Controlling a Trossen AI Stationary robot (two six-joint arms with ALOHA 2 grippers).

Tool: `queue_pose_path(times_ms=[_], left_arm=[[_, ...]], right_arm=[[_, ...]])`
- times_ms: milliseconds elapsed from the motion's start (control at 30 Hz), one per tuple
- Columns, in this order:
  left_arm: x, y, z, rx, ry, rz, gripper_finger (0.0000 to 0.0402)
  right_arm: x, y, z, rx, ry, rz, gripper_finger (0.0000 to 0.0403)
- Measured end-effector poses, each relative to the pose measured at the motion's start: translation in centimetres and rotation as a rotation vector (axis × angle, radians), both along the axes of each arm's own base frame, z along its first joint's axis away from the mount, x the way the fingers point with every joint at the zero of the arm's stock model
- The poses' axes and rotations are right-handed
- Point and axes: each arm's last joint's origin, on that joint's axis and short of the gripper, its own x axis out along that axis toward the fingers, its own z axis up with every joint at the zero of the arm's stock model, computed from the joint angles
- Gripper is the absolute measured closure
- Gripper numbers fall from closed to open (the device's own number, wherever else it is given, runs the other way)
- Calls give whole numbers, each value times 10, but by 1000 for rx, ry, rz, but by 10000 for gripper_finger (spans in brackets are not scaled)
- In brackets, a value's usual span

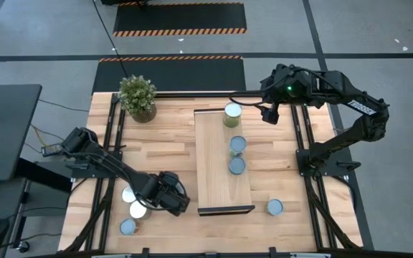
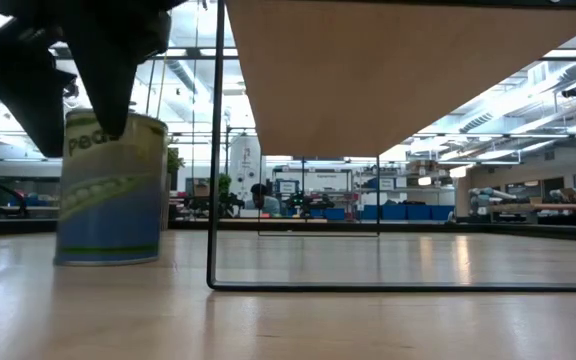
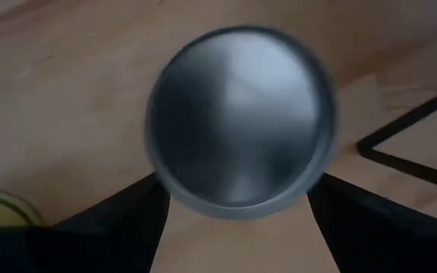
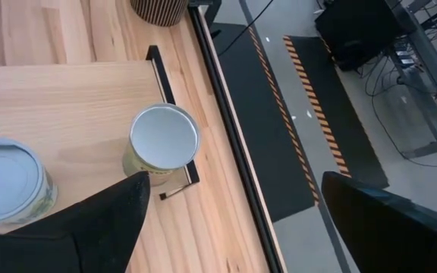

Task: Pick and place cans onto a shelf
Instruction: Put the canned peas on the shelf

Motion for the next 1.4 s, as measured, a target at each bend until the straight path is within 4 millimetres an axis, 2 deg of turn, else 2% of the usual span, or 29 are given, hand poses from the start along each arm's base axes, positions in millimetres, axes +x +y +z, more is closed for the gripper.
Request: queue_pose_path(times_ms=[267,467,633,800,1233,1400], left_arm=[[5,2,-5,35,-18,-7,87],[4,1,-5,66,26,-286,87],[-6,6,-7,24,166,-294,87],[-12,4,-7,33,212,-403,86],[-7,15,-7,-35,253,-355,86],[-10,18,6,-1,229,-333,86]], right_arm=[[0,0,0,-1,1,0,16],[0,0,0,-2,1,1,19],[0,0,0,-2,0,1,19],[0,0,0,-1,-5,-2,19],[5,-1,5,-16,-72,0,19],[9,-2,10,-28,-137,-1,19]])
